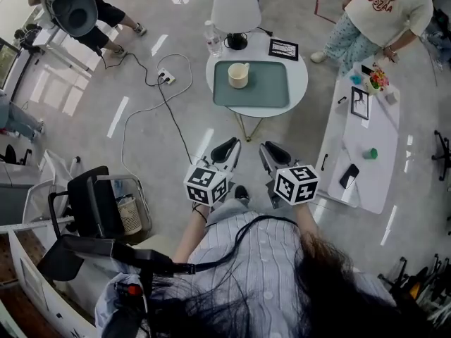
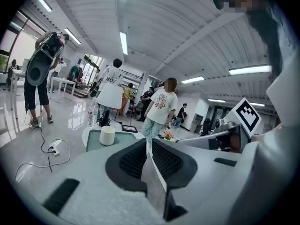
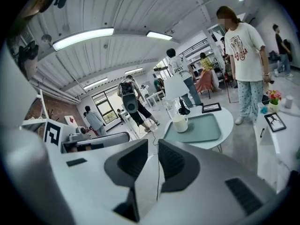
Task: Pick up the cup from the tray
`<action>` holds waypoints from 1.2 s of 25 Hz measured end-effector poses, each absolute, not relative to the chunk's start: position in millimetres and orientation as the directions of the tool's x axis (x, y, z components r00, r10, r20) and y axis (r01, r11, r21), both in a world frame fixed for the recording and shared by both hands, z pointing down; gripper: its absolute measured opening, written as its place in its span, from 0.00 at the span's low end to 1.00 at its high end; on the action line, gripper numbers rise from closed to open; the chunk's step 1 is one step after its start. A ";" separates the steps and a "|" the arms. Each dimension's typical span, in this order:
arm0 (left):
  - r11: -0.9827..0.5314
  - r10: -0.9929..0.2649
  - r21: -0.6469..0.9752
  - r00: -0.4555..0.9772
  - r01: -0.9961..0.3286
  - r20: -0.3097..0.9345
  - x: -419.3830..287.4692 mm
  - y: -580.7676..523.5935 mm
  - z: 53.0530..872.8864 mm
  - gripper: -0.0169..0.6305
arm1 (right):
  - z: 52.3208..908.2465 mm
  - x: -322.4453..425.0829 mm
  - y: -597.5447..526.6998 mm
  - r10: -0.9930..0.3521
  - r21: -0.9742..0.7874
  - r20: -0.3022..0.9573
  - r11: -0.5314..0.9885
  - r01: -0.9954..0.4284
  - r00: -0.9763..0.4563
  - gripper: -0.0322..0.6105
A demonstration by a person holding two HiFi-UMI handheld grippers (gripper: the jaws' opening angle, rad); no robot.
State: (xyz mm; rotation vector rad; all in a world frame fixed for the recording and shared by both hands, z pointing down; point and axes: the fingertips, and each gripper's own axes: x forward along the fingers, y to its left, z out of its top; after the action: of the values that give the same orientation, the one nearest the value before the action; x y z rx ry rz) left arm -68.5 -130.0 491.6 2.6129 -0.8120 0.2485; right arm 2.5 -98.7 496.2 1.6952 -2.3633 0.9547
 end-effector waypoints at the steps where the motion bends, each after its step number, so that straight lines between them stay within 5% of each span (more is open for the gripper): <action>1: -0.753 -0.504 0.319 0.817 -0.575 0.281 -68.2 -132.1 493.4 0.06 | 496.3 3.2 -101.5 -0.828 -0.436 0.410 0.191 -0.880 -0.383 0.18; 18: -0.699 -0.518 0.346 0.776 -0.626 0.359 -61.6 -214.2 528.3 0.23 | 521.6 3.8 -206.4 -0.750 -0.458 0.456 0.265 -0.849 -0.480 0.18; 30: -0.658 -0.513 0.351 0.737 -0.666 0.439 -24.5 -304.9 573.4 0.25 | 545.2 43.2 -288.6 -0.691 -0.458 0.508 0.289 -0.841 -0.514 0.18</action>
State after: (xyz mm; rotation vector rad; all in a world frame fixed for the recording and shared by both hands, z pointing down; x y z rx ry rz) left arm -24.5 -304.9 573.4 2.4418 -0.8938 0.4157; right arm 43.2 -288.6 545.2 1.4176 -2.3437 1.0368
